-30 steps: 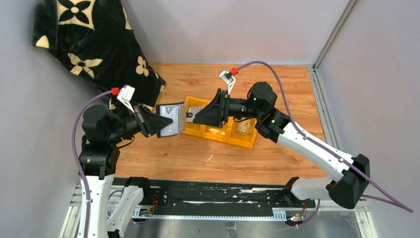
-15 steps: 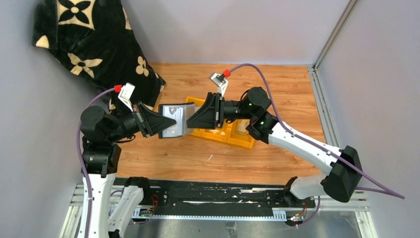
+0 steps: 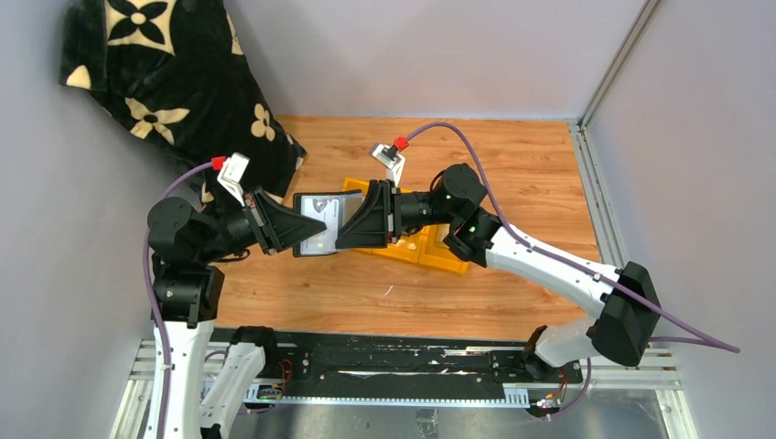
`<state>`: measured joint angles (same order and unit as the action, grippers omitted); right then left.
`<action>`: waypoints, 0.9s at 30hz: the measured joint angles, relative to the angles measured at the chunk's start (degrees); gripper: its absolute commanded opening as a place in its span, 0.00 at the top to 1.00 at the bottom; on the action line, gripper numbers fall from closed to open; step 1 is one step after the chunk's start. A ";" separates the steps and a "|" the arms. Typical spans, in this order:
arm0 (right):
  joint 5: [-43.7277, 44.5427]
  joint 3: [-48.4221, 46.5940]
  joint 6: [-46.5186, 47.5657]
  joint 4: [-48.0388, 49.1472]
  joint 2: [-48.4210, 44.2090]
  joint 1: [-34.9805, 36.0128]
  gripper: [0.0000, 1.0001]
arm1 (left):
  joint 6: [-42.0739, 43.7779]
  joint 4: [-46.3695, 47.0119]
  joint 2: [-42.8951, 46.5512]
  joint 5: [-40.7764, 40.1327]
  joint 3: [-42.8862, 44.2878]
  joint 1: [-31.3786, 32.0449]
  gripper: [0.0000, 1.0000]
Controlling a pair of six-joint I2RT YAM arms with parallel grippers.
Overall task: Take the credit cards out of the card holder
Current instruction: Remove the credit card from the card holder.
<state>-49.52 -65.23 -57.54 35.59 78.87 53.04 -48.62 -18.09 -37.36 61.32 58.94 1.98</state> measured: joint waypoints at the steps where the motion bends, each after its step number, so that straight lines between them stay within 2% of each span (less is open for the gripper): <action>1: 0.00 -0.13 0.00 0.00 0.22 0.00 0.69 | -0.11 0.11 0.15 0.02 -0.28 0.00 1.00; 4: -0.07 -0.66 0.07 -0.02 1.27 0.02 0.80 | -0.52 0.44 0.79 0.07 -1.29 0.00 1.00; 7: -0.04 -0.90 -0.02 -0.02 2.21 0.02 0.90 | -0.92 0.50 1.18 0.44 -1.81 0.00 0.95; 14: -0.20 -0.92 -0.28 0.68 2.45 0.09 1.00 | -2.16 1.31 1.14 2.40 -2.25 -0.02 0.66; 15: -0.22 -0.92 -0.31 0.94 2.43 0.09 1.00 | -2.64 1.66 1.09 2.82 -2.36 -0.02 0.65; 16: -0.22 -0.90 -0.31 1.16 2.40 0.09 1.00 | -3.13 2.08 1.09 3.19 -2.54 -0.02 0.65; 20: -0.22 -0.50 -0.39 2.12 2.27 0.09 1.00 | -6.47 5.70 1.09 4.70 -4.37 -0.02 0.80; 27: -0.15 2.21 -0.42 2.99 0.37 0.09 1.00 | -11.04 10.21 1.05 5.81 -5.60 -0.02 0.85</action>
<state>-49.67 -63.02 -57.95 38.59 79.24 53.12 -59.66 -7.88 -36.32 67.13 53.34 1.96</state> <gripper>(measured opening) 0.007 0.172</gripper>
